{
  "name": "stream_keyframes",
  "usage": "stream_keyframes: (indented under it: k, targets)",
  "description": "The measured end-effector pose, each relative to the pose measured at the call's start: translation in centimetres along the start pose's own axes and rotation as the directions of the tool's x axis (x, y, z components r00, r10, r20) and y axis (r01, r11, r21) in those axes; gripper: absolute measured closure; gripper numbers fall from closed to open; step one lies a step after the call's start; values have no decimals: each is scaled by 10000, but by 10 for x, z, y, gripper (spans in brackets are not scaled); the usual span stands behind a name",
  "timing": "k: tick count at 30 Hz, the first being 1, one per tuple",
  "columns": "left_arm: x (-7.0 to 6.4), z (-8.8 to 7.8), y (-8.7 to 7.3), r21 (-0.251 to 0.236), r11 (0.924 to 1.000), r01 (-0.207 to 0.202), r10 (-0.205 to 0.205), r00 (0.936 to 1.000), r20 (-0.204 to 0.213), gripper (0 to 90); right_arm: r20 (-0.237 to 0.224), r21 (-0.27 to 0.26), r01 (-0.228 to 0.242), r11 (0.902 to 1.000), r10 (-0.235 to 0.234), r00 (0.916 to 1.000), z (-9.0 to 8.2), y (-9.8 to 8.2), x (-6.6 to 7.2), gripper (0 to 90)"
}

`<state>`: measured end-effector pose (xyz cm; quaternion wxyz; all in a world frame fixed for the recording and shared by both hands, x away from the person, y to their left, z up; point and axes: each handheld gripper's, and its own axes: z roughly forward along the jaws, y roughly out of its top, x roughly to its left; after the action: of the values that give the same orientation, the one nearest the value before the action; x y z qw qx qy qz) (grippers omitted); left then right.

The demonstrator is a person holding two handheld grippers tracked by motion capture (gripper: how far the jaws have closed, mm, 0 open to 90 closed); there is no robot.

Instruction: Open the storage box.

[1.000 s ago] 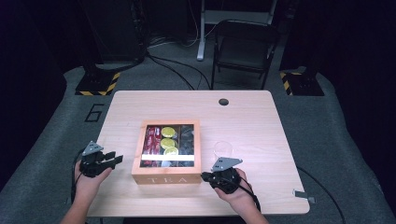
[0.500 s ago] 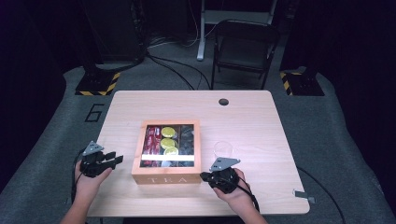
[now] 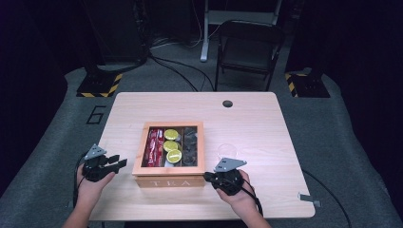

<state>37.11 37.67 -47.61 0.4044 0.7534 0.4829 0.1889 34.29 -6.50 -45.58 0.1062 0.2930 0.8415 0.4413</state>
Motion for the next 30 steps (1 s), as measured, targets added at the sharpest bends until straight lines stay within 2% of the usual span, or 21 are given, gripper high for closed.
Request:
stream_keyframes:
  k: [5, 8, 10, 13, 19, 24, 27, 30]
  targets:
    - [-10, -10, -1, -333, 9993, -175, 179, 9998, 122, 521, -210, -303, -215, 9993, 209, 9996, 2, 6, -3, 860]
    - [-17, -14, -2, -492, 9984, -293, 302, 9994, 172, 515, -312, -306, -201, 9993, 191, 9993, 4, 10, -4, 860]
    - [-22, -18, -2, -394, 9982, -449, 463, 9983, 359, 515, -332, -382, -193, 9991, 180, 9993, 6, 12, -5, 860]
    - [-31, -23, -3, -534, 9968, -593, 620, 9968, 506, 515, -490, -335, -193, 9993, 177, 9986, 8, 15, -7, 858]
    - [-47, -29, -1, -656, 9910, -1164, 1214, 9896, 777, 509, -629, -328, -61, 9994, 41, 9980, 9, 20, -9, 854]
    - [-58, -31, 1, -755, 9886, -1299, 1372, 9854, 1011, 509, -631, -367, -102, 9993, 79, 9980, 10, 21, -9, 852]
    - [-64, -30, 2, -889, 9846, -1506, 1598, 9813, 1074, 511, -646, -390, -51, 9992, 26, 9979, 10, 21, -9, 850]
    - [-68, -28, 3, -738, 9835, -1653, 1736, 9768, 1258, 512, -601, -370, -126, 9992, 103, 9981, 10, 21, -8, 847]
